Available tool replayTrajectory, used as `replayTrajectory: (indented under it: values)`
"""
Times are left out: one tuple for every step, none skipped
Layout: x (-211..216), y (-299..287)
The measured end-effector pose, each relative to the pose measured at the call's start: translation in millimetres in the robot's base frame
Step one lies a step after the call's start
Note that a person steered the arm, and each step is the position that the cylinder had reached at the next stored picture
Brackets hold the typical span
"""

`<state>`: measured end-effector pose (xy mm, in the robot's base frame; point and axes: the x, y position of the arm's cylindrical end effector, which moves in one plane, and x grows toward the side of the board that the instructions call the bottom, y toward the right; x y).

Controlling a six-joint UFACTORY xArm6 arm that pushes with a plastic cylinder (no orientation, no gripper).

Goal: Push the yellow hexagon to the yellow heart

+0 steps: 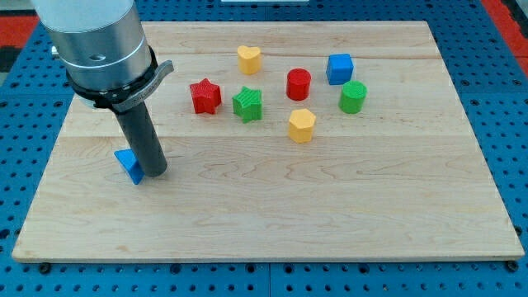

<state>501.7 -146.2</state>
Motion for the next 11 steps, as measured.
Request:
replayTrajectory:
  values:
    - [4.9,40.7]
    - [16.1,109.9]
    - [7.4,133.3]
    - [-15.1,154.3]
    - [-34.9,192.2]
    - [-55.8,212.8]
    - [-91.8,205.4]
    - [-132.3,196.5]
    - [-149.6,175.6]
    - [-148.6,137.1]
    - [-138.0,119.5]
